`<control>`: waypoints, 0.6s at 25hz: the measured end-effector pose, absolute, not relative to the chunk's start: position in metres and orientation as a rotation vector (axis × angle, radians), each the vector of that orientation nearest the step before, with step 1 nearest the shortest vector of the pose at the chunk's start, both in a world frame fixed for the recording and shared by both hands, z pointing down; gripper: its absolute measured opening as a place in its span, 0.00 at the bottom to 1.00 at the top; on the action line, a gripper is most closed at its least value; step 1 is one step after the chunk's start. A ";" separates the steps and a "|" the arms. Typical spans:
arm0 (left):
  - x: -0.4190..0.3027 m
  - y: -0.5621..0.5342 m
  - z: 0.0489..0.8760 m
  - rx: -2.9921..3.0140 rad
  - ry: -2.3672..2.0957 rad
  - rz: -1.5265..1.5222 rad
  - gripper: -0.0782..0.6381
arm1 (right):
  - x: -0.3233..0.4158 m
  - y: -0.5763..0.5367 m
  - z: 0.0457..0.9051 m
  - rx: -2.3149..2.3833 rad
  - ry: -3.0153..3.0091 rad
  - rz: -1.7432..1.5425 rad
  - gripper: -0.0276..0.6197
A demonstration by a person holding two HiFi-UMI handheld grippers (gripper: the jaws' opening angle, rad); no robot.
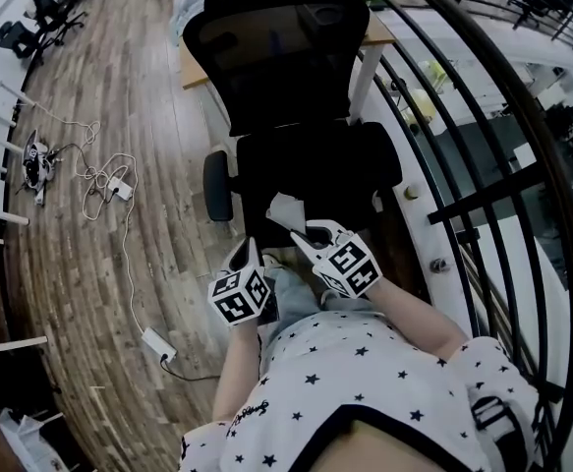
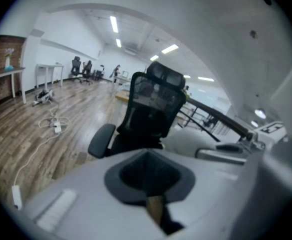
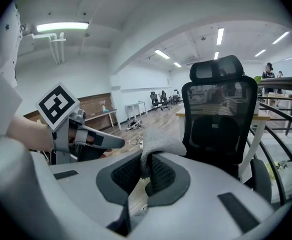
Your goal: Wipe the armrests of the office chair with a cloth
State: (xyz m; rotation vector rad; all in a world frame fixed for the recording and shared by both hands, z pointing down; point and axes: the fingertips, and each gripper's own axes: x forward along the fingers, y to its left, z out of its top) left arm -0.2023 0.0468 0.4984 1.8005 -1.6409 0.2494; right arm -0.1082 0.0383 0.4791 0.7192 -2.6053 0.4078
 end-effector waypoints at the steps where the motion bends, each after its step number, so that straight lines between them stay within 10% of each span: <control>1: -0.198 0.049 0.497 1.809 -1.639 0.250 0.12 | -0.103 0.040 0.477 0.729 -2.610 0.406 0.09; 15: -0.129 0.088 0.489 1.903 -1.582 0.259 0.12 | -0.038 0.077 0.462 0.849 -2.643 0.396 0.09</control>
